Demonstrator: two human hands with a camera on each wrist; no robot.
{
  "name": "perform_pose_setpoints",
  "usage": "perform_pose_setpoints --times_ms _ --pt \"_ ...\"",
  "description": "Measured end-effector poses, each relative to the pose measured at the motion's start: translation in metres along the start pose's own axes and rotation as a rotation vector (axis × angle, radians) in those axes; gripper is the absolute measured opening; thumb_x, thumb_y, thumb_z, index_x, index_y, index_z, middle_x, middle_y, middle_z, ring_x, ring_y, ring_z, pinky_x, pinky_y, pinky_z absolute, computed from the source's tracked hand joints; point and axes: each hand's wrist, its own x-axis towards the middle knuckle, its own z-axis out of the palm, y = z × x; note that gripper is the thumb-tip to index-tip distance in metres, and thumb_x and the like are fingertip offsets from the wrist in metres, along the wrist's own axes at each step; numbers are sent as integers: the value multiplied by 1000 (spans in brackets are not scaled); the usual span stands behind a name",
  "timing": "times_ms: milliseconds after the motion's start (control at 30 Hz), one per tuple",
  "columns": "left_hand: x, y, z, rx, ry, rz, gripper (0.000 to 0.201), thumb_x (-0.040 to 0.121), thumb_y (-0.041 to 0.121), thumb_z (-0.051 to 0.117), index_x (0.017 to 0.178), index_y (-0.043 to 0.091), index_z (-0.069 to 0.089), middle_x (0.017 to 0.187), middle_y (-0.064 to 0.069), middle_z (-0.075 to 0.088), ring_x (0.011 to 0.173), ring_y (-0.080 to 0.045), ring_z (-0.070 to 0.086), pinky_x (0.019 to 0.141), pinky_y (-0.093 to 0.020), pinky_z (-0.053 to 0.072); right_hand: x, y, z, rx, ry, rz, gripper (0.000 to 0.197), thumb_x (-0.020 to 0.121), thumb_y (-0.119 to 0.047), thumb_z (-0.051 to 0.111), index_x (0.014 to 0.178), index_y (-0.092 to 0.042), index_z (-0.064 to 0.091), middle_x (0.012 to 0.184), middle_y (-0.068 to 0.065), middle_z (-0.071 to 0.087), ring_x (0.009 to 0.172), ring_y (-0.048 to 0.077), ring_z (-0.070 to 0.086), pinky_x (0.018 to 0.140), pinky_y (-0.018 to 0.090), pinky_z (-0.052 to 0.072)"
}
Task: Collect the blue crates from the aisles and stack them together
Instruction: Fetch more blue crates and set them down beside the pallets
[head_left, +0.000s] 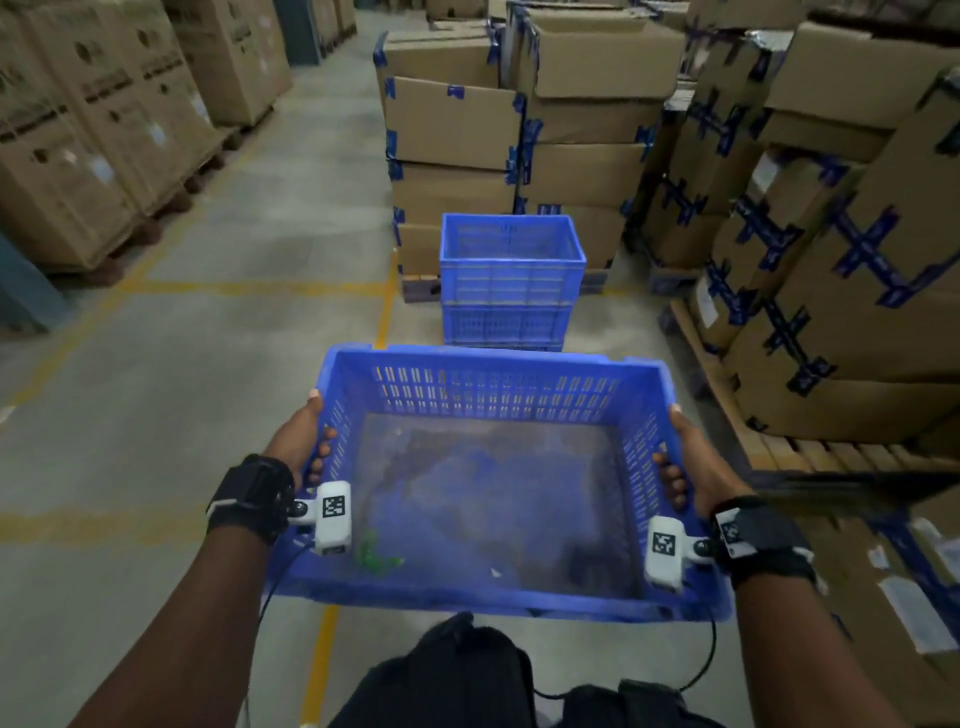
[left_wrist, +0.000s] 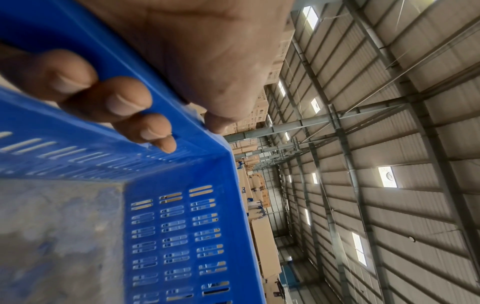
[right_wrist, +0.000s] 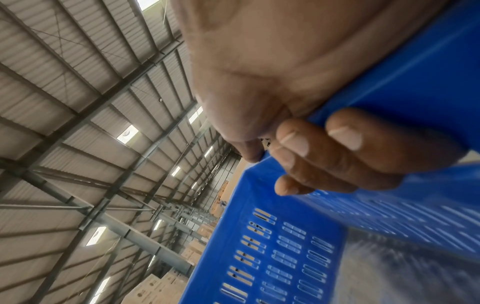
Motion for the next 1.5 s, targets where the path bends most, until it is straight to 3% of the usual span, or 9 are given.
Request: perform_pose_setpoints --times_ms 267,600,800,933,1133,1300,1500 --pt "145 166 58 68 -82 49 65 95 75 25 80 16 48 58 -2 36 39 -14 23 50 -26 16 114 -124 6 126 39 22 75 80 -89 33 68 -16 42 45 -2 25 35 14 18 38 19 17" --pt "321 308 153 80 -60 32 61 99 69 23 83 15 46 63 -4 41 45 -17 27 50 -27 19 311 -290 6 48 17 25 74 84 -87 33 70 -14 43 50 -2 26 37 13 20 38 21 19" --pt "402 379 189 1 -42 40 60 101 66 27 82 13 47 66 -5 42 43 -18 31 37 -20 27 403 -403 11 -29 -15 0 75 85 -87 32 70 -14 43 54 -1 26 43 15 19 42 25 18" --pt "466 417 198 -92 -28 43 58 103 60 29 86 9 50 67 -7 41 32 -13 35 33 -16 29 468 -466 26 -49 -50 -29 76 85 -87 32 71 -13 43 54 0 26 43 15 20 41 24 20" --pt "571 474 212 -82 -6 40 54 104 58 31 87 10 51 67 -5 42 33 -10 35 33 -17 27 557 -538 65 -87 -49 16 74 87 -85 30 71 -14 43 49 -2 28 40 13 21 39 21 18" --pt "660 530 224 -24 7 -11 54 105 57 28 84 14 52 66 -2 42 51 -16 29 49 -26 20 628 -588 98 -43 -35 67 73 87 -84 29 70 -15 44 46 -3 30 38 11 22 42 20 17" --pt "736 588 245 54 6 -5 55 105 57 27 88 12 55 66 -3 43 50 -17 29 51 -27 20 693 -638 124 -29 -20 130 73 86 -86 27 71 -16 42 43 -4 31 36 11 22 41 19 18"
